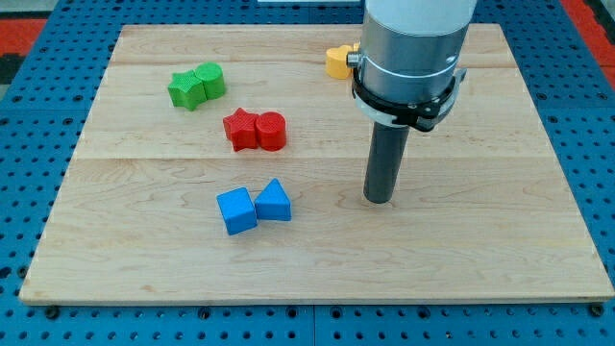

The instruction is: Move the yellow hexagon along with the yellow heart towards left

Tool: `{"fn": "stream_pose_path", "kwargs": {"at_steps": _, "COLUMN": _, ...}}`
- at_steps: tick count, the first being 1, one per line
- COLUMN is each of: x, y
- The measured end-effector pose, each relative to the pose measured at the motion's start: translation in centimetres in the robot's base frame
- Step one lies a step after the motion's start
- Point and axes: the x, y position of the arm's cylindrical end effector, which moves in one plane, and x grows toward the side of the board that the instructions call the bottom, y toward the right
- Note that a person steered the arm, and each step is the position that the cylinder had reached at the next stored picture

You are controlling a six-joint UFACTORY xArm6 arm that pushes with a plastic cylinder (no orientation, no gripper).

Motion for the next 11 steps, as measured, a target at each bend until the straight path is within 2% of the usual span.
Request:
{"fn": "stream_pose_path", "kwargs": {"at_steps": 9, "x": 0.5, "y": 3.1}}
{"fn": "stream_pose_path", "kwargs": {"at_steps": 10, "x": -2.0, "y": 3.1}}
{"fn": "stream_pose_path", "kwargs": {"at_steps": 11, "x": -7.7, "y": 3.1}}
